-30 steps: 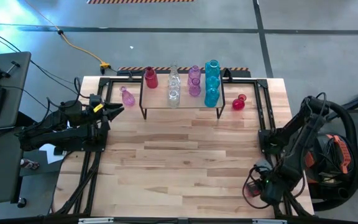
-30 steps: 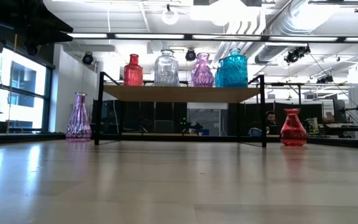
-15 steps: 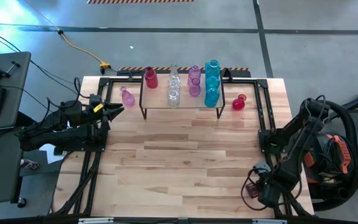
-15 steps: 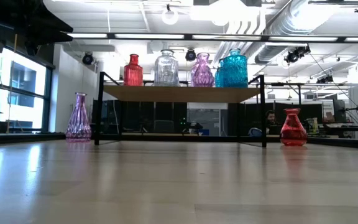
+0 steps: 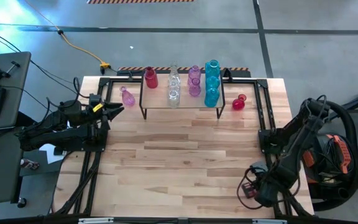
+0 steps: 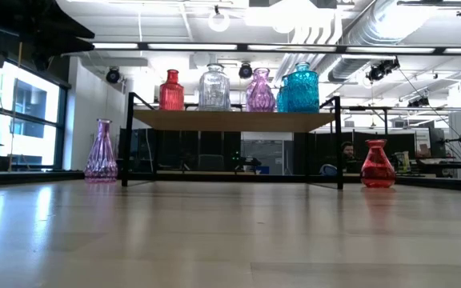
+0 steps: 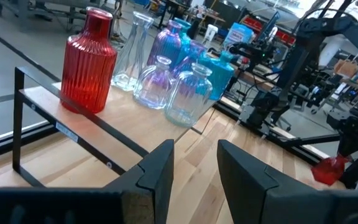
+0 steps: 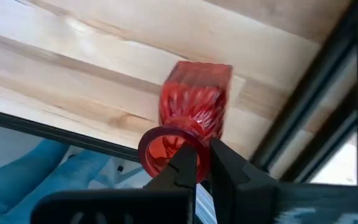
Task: Sort vases onto shelf
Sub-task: Put the bottom red vase on the shelf aligned with the other red vase
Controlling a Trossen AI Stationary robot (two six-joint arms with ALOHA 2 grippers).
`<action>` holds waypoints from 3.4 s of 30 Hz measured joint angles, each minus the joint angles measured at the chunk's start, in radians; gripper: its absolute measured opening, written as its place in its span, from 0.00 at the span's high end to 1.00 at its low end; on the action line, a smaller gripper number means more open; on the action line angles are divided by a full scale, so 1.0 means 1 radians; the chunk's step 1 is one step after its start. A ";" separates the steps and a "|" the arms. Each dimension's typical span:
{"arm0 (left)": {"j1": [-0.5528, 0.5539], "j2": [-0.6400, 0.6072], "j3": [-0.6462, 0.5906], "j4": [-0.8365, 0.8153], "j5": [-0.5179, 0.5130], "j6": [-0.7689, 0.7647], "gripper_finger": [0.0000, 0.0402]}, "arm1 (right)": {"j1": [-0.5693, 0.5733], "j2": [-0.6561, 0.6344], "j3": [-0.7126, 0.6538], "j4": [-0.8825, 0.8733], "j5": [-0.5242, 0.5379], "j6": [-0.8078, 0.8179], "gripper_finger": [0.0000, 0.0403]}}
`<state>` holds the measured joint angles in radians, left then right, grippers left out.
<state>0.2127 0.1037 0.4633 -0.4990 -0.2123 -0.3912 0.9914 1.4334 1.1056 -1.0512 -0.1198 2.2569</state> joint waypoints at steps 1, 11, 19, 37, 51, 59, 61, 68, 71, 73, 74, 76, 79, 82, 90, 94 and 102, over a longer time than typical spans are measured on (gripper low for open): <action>0.000 0.000 0.000 0.005 0.000 0.000 0.71 | -0.012 0.000 0.008 -0.009 0.005 -0.015 0.99; 0.000 0.000 0.000 0.034 0.034 -0.019 0.71 | -0.143 -0.001 0.026 -0.001 0.113 -0.155 1.00; 0.000 0.053 0.000 0.039 0.187 0.030 0.71 | -0.352 -0.002 0.027 0.149 0.164 -0.424 1.00; 0.000 0.320 0.000 0.197 0.390 0.191 0.71 | -0.723 -0.002 0.027 0.620 0.179 -0.923 1.00; -0.006 0.544 0.000 0.503 0.532 0.081 0.71 | -0.778 0.010 0.028 0.801 0.172 -0.931 1.00; -0.006 0.665 0.000 0.708 0.555 -0.045 0.71 | -0.775 0.062 0.028 0.809 0.180 -0.931 1.00; -0.006 0.695 0.000 0.747 0.632 -0.078 0.70 | -0.775 0.075 0.028 0.809 0.178 -0.931 1.00; -0.028 0.801 0.000 0.813 0.758 -0.131 0.60 | -0.777 0.087 0.028 0.813 0.172 -0.932 1.00; -0.061 0.842 0.000 0.873 0.756 -0.090 0.58 | -0.785 0.087 0.028 0.837 0.167 -0.931 1.00; -0.090 0.871 0.000 0.913 0.733 -0.068 0.58 | -0.791 0.087 0.028 0.865 0.161 -0.930 1.00; -0.107 0.884 0.000 0.931 0.718 -0.052 0.58 | -0.795 0.087 0.028 0.879 0.160 -0.926 1.00; -0.138 0.908 0.003 0.944 0.677 -0.002 0.58 | -0.796 0.087 0.028 0.906 0.160 -0.913 1.00; -0.181 0.943 0.020 0.943 0.592 0.076 0.58 | -0.796 0.092 0.047 0.914 0.137 -0.904 1.00; -0.214 0.975 0.044 0.939 0.508 0.119 0.58 | -0.795 0.112 0.086 0.906 0.124 -0.904 1.00; -0.278 1.053 0.087 0.937 0.473 0.127 0.58 | -0.808 0.221 0.289 0.617 0.086 -0.960 1.00; -0.302 1.086 0.105 0.939 0.470 0.134 0.58 | -0.810 0.291 0.409 0.501 0.084 -1.007 1.00; -0.335 1.133 0.114 0.922 0.463 0.134 0.58 | -0.814 0.397 0.589 0.426 0.065 -1.069 1.00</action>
<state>-0.1224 1.2362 0.5770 0.4233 0.2508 -0.2573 0.1773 1.8300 1.6951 -0.6250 -0.0548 1.1877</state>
